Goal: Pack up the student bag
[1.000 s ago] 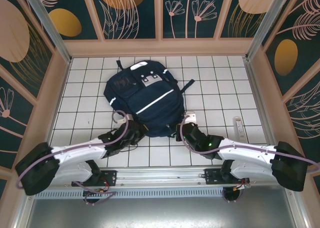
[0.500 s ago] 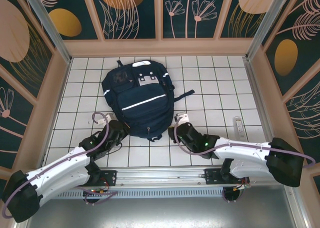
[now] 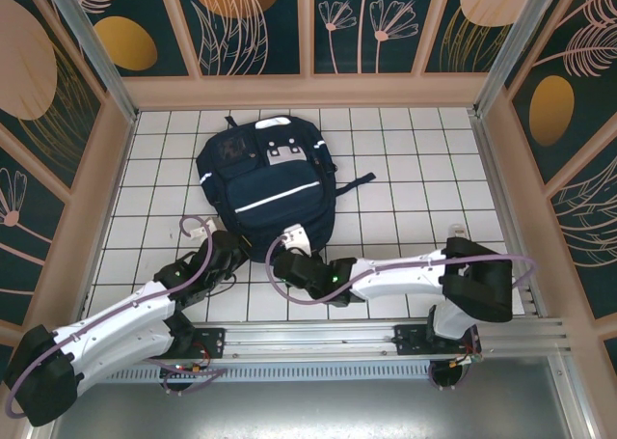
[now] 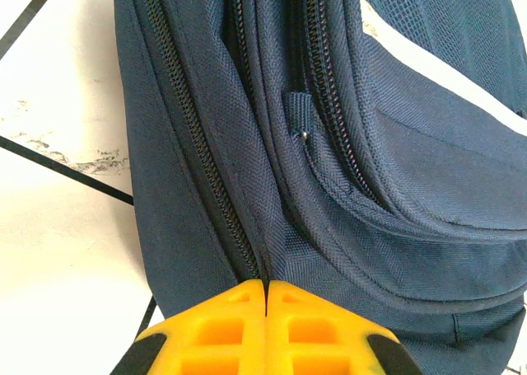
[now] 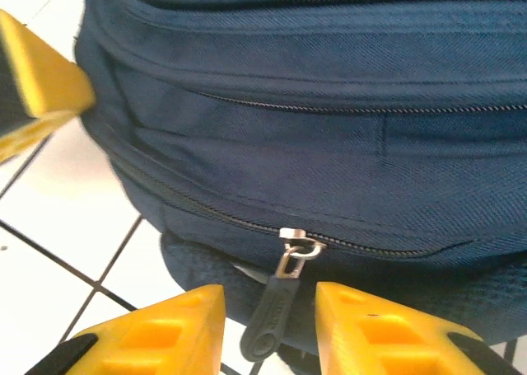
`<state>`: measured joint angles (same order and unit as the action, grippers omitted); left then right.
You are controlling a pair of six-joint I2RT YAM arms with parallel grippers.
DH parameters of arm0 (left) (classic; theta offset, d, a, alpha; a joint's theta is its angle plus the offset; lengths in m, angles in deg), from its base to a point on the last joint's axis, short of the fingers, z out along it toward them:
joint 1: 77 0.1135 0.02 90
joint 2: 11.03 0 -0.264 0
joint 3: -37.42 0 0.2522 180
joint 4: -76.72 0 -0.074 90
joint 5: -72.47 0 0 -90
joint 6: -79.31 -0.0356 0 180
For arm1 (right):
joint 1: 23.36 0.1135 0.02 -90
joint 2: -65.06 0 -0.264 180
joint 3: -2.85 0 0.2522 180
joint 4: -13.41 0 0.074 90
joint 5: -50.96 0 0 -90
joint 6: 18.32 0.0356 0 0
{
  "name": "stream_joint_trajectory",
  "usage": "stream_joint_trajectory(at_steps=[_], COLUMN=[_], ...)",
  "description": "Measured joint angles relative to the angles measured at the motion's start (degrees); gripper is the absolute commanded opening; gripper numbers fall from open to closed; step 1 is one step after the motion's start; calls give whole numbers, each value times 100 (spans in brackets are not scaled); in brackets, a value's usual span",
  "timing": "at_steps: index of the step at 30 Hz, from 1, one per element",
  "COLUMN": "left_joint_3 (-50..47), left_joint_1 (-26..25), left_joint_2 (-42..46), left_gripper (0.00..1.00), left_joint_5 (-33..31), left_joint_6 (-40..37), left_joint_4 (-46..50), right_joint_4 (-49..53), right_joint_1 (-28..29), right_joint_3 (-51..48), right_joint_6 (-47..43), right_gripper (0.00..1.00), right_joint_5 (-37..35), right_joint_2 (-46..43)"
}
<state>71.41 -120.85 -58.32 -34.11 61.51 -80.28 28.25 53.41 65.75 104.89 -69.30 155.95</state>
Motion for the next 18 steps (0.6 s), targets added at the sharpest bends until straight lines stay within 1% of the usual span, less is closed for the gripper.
stream_joint_trajectory(at_steps=[7, 8, 9, 11, 12, 13, 18], left_joint_3=[0, 0, 0, 0, 0, 0, 0], left_joint_1=[0, 0, 0, 0, 0, 0, 0], left_joint_2=[0, 0, 0, 2, 11, 17, 118], left_gripper=[0, 0, 0, 0, 0, 0, 0], left_joint_5=[4, 7, 7, 9, 9, 4, -37], left_joint_6=[0, 0, 0, 0, 0, 0, 0], left_joint_4=[-4, -4, -4, -4, -4, -2, 66], right_joint_4=[439, 463, 501, 549, 555, 575, 647], right_joint_1=[-7, -7, -7, -11, -11, -11, -17], right_joint_3=[232, 269, 321, 400, 437, 457, 426], right_joint_6=[321, 330, 348, 385, 422, 452, 490], right_gripper=[34, 31, 26, 12, 3, 0, 0], right_joint_5=[-157, -170, -186, -229, -258, -295, -422], right_joint_2=[328, 374, 428, 498, 525, 531, 503])
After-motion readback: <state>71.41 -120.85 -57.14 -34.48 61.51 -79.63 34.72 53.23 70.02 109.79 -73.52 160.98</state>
